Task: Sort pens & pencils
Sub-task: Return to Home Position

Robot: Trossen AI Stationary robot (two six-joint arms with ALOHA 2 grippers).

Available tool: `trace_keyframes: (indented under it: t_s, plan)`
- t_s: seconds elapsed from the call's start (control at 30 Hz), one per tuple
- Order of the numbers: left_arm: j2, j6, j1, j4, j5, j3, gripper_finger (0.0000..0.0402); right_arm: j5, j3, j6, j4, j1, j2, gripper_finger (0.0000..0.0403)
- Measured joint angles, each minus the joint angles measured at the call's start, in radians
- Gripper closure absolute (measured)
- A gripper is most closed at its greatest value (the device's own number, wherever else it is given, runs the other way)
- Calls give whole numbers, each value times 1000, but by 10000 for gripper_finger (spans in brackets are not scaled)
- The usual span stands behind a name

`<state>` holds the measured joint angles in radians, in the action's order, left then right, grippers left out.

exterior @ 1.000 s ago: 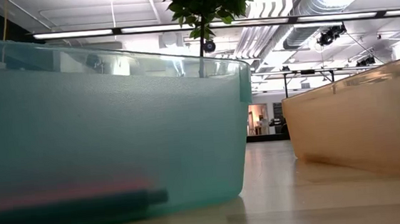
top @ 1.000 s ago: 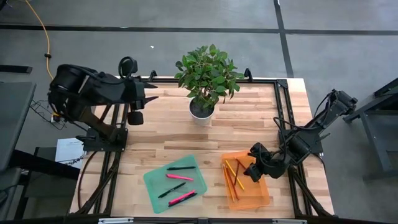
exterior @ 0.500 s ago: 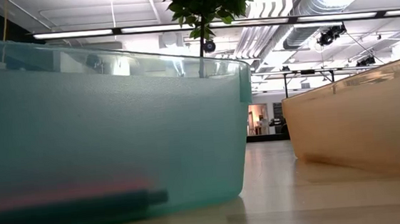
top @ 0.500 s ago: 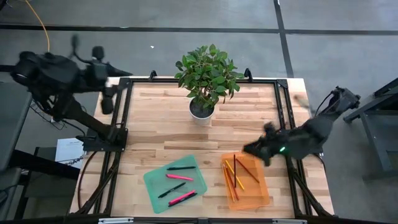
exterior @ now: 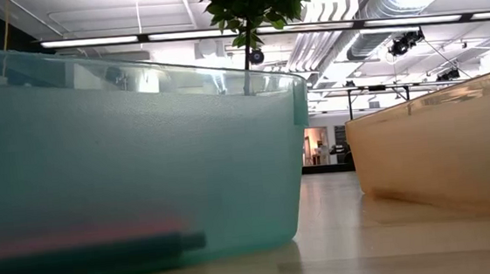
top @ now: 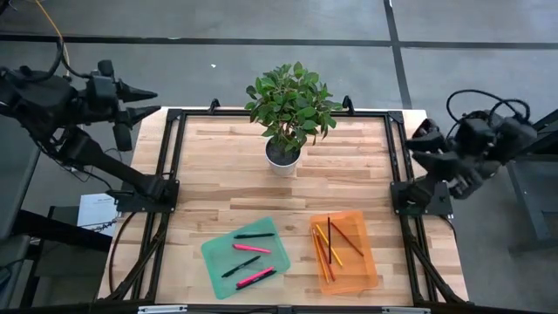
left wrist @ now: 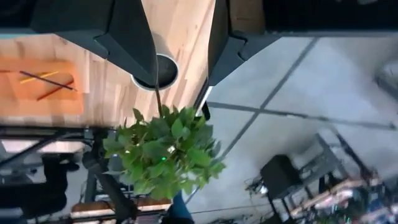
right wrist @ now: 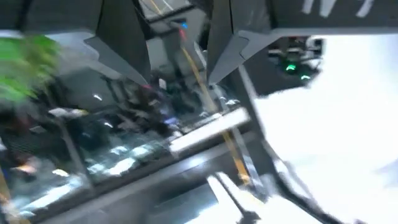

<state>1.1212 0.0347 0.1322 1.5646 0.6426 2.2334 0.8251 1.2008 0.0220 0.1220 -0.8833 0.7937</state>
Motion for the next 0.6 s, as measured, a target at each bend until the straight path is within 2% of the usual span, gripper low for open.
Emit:
trace_keyframes:
  t_s: [0.1, 0.23, 0.33, 0.5, 0.6]
  plan:
    - [-47, 40, -1, -45, -22, -109, 273, -68, -14, -40, 20, -1, 9, 253]
    - [-102, 40, 0, -186, -66, -328, 273, -50, -78, 11, -3, -1, 9, 253]
    - [-158, 23, 0, -308, -107, -521, 273, -48, -158, 50, 67, -1, -15, 253]
    - [-275, 30, 0, -546, -160, -801, 273, -49, -367, 26, 343, -12, -76, 253]
    - [-367, 40, 0, -696, -184, -937, 273, -57, -518, 11, 581, -31, -127, 254]
